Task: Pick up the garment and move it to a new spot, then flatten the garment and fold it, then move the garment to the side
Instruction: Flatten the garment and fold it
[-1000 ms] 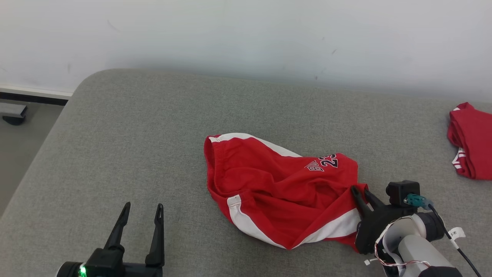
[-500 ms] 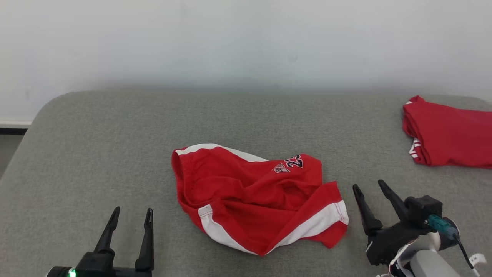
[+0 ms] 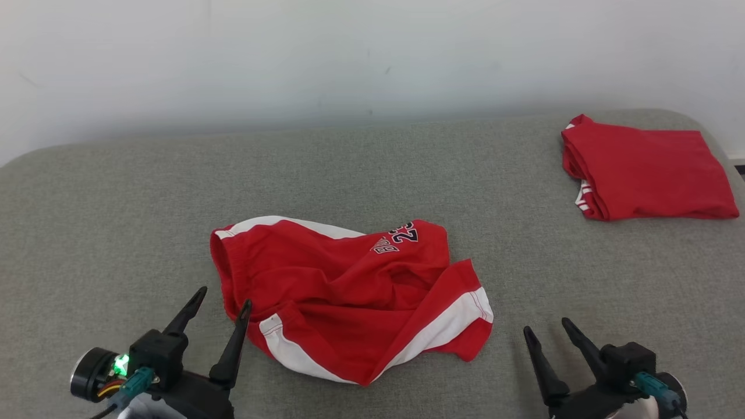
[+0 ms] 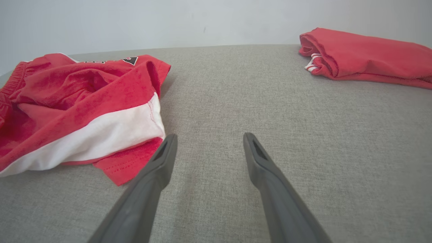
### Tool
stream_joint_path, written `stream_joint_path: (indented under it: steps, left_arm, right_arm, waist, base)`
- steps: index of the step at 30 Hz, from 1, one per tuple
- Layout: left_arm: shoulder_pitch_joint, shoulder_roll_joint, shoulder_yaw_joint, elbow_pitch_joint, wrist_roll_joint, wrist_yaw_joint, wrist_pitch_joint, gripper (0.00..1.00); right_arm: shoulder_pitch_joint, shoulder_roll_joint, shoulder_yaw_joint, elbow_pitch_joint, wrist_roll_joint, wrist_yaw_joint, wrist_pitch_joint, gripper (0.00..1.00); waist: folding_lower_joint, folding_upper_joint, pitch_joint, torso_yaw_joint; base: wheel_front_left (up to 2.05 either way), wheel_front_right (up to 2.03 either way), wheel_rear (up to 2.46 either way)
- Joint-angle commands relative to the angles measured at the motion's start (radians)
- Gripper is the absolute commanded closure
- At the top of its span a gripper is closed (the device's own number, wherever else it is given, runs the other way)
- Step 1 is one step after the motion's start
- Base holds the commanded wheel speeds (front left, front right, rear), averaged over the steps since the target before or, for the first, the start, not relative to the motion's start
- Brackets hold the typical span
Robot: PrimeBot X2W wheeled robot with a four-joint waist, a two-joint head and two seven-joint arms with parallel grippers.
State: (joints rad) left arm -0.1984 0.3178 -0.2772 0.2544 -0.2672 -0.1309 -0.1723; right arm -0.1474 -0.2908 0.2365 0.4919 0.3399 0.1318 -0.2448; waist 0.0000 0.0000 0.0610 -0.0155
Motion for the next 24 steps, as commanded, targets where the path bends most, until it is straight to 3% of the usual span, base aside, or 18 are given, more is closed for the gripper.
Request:
stream_joint_path:
  steps: [1, 6, 12, 24]
  left_arm:
    - [-0.02, 0.016, -0.019, 0.005, -0.022, 0.002, 0.012, 0.0]
    - [-0.074, 0.074, -0.133, 0.03, -0.099, 0.001, 0.054, 0.0]
    - [-0.135, 0.091, -0.262, 0.065, -0.145, 0.001, 0.059, 0.0]
    - [-0.175, 0.135, -0.37, 0.099, -0.237, 0.001, 0.059, 0.0]
  right_arm:
    - [-0.012, 0.006, 0.012, 0.0, -0.004, -0.003, 0.004, 0.0]
    - [-0.061, 0.004, 0.069, 0.004, -0.005, -0.003, 0.019, 0.0]
    - [-0.139, -0.028, 0.139, 0.014, 0.017, -0.003, 0.033, 0.0]
    - [-0.163, -0.108, 0.249, -0.026, 0.084, -0.003, 0.067, 0.0]
  waist:
    - [0.0, 0.0, 0.018, -0.018]
    - [0.0, 0.0, 0.049, -0.024]
    - [0.0, 0.0, 0.087, -0.011]
    - [0.0, 0.0, 0.072, 0.013]
  base:
    - [0.0, 0.0, 0.0]
    - [0.0, 0.0, 0.0]
    - [0.0, 0.0, 0.0]
    - [0.0, 0.0, 0.0]
